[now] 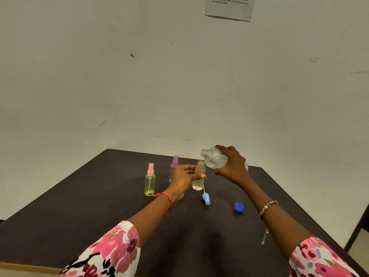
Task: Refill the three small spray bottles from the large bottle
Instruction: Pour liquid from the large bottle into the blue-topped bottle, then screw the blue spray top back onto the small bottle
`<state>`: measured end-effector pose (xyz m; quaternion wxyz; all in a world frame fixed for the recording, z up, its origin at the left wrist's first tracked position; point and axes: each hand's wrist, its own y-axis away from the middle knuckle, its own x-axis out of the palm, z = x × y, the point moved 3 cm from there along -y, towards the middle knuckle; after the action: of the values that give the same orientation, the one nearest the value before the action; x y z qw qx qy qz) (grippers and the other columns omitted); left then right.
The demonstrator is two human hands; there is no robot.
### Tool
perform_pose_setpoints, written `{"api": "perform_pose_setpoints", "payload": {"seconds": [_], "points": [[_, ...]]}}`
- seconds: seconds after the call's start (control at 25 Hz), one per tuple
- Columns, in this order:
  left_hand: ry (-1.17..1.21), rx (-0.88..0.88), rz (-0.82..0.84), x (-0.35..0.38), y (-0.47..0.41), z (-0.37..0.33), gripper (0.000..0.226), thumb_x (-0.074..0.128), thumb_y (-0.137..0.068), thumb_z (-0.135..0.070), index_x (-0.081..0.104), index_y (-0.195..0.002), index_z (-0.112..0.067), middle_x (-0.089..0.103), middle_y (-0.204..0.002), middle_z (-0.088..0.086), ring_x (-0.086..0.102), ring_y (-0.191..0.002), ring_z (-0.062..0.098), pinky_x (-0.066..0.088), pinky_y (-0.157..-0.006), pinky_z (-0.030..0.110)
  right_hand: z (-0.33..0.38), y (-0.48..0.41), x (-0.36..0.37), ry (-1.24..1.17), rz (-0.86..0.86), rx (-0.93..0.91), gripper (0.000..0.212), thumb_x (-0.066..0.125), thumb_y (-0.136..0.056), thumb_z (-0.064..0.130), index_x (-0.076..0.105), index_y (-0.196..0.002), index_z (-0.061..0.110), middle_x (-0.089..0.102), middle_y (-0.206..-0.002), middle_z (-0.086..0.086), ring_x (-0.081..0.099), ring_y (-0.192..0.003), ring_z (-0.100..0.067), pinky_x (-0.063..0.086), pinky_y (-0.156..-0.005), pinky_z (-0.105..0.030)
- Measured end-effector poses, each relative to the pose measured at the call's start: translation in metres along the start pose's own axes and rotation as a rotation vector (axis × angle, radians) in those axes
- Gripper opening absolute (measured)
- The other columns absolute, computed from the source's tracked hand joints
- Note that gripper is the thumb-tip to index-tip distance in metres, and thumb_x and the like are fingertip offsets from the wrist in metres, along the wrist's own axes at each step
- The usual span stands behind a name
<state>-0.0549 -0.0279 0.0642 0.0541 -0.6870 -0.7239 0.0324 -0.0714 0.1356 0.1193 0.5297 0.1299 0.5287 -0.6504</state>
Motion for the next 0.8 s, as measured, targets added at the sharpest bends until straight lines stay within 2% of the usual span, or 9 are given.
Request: {"api": "perform_pose_setpoints", "payload": {"seconds": [0.08, 0.16, 0.32, 0.44, 0.8], "points": [[0.005, 0.002, 0.004, 0.001, -0.004, 0.002, 0.046, 0.079, -0.064, -0.004, 0.063, -0.107, -0.002, 0.068, -0.108, 0.015, 0.066, -0.100, 0.025, 0.054, -0.088, 0.039, -0.005, -0.002, 0.004, -0.186, -0.044, 0.084, 0.080, 0.080, -0.056, 0.008, 0.046, -0.128, 0.016, 0.054, -0.117, -0.012, 0.053, -0.104, -0.026, 0.044, -0.085, -0.036], [-0.007, -0.008, -0.002, 0.001, -0.009, 0.006, 0.047, 0.079, -0.065, -0.004, 0.062, -0.109, -0.002, 0.068, -0.109, 0.014, 0.065, -0.102, 0.024, 0.054, -0.089, 0.038, -0.016, -0.005, 0.008, -0.323, -0.080, 0.173, 0.078, 0.083, -0.056, 0.006, 0.048, -0.125, 0.011, 0.058, -0.117, -0.012, 0.054, -0.099, -0.023, 0.043, -0.078, -0.030], [-0.027, -0.039, -0.013, -0.002, -0.022, 0.017, 0.049, 0.078, -0.066, -0.006, 0.061, -0.112, -0.004, 0.066, -0.114, 0.012, 0.063, -0.105, 0.023, 0.052, -0.093, 0.041, -0.047, -0.009, 0.022, -0.471, -0.131, 0.356, 0.072, 0.083, -0.058, 0.007, 0.048, -0.121, 0.008, 0.058, -0.121, -0.014, 0.056, -0.107, -0.029, 0.048, -0.086, -0.035], [-0.024, -0.049, -0.016, -0.003, -0.027, 0.024, 0.047, 0.077, -0.068, -0.005, 0.061, -0.112, -0.003, 0.066, -0.115, 0.014, 0.062, -0.106, 0.023, 0.052, -0.093, 0.038, -0.067, -0.010, 0.034, -0.495, -0.152, 0.445, 0.071, 0.084, -0.058, 0.009, 0.047, -0.120, 0.006, 0.057, -0.123, -0.016, 0.054, -0.113, -0.033, 0.047, -0.093, -0.042], [-0.015, -0.086, -0.024, -0.004, -0.035, 0.040, 0.046, 0.076, -0.068, -0.003, 0.061, -0.112, -0.004, 0.066, -0.115, 0.015, 0.063, -0.106, 0.024, 0.052, -0.091, 0.038, -0.104, -0.007, 0.062, -0.492, -0.176, 0.619, 0.074, 0.083, -0.060, 0.008, 0.044, -0.121, 0.001, 0.052, -0.129, -0.019, 0.048, -0.121, -0.034, 0.044, -0.096, -0.044]]}}
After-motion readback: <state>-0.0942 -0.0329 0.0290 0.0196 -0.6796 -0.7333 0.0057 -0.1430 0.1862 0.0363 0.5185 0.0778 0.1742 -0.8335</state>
